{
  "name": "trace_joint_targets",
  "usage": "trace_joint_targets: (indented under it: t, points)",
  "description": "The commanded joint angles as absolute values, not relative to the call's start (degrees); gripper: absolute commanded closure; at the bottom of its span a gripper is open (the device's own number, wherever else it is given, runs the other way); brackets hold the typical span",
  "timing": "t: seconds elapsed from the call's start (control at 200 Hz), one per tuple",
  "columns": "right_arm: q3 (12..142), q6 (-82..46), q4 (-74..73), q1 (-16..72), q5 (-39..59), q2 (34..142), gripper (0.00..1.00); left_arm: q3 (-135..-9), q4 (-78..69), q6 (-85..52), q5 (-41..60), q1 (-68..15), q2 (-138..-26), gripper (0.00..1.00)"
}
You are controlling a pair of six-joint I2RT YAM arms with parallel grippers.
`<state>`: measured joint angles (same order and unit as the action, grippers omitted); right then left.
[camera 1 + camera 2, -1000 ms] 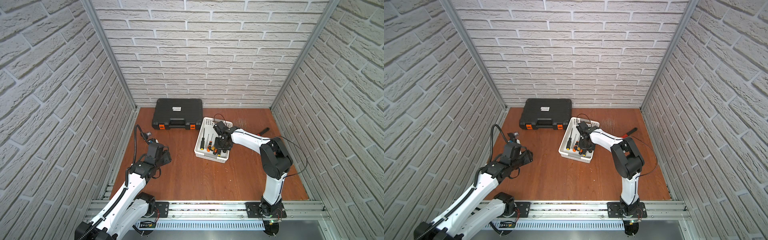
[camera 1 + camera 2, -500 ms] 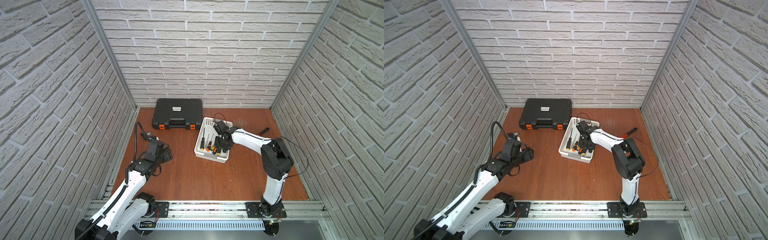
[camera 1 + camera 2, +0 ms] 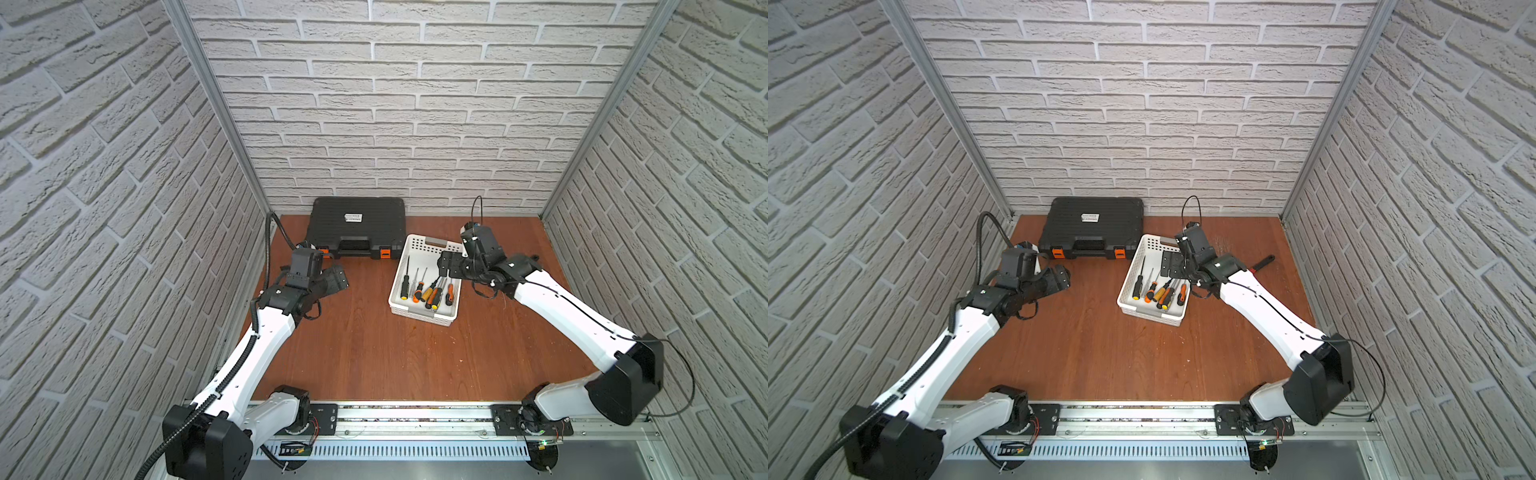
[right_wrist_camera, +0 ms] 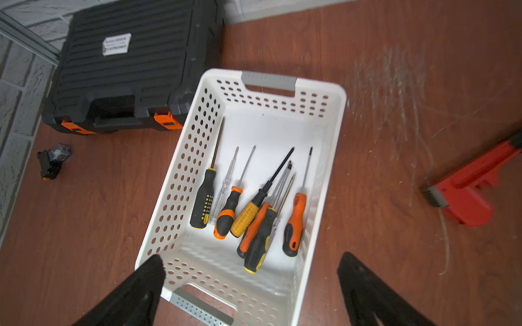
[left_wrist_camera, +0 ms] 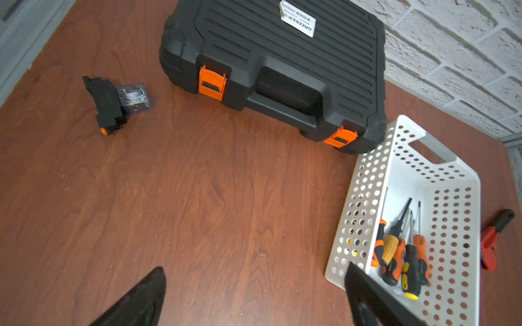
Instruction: Put the screwdriver in the bin
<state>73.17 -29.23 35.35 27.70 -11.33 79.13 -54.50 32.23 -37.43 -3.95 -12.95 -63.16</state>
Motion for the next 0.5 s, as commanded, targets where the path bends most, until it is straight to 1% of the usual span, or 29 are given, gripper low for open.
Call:
trace_joint_targets:
  t: [0.0, 0.07, 0.19, 0.255, 0.355, 0.44, 0.495]
  points:
    - [70.43, -19.98, 32.89, 25.73, -16.47, 74.75, 0.01, -55.82, 32.45, -33.03, -2.57, -8.16, -65.86, 0.02]
    - [67.03, -16.72, 28.90, 22.33, -16.46, 71.16, 0.01, -54.61, 29.47, -29.07, -3.08, -5.57, -67.16, 0.02]
    - [55.05, -7.29, 12.72, 17.22, -15.42, 64.71, 0.01, -50.04, 20.56, -20.98, -7.70, -4.14, -67.31, 0.02]
    - [49.83, -1.94, 6.62, 15.98, -19.20, 63.33, 0.00, -47.68, 16.94, -17.84, -12.05, -3.83, -66.63, 0.02]
    - [44.93, 0.64, 2.94, 14.06, -23.62, 62.12, 0.01, -41.64, 7.43, -12.16, -18.06, -3.75, -63.84, 0.02]
    - [39.03, 1.25, -3.17, 11.64, -20.52, 60.10, 0.00, -34.87, -2.06, -8.90, -20.18, -2.48, -63.04, 0.02]
    - [36.45, -0.22, -6.02, 9.97, -18.79, 60.05, 0.00, -33.63, -2.82, -9.68, -21.23, -1.09, -64.43, 0.02]
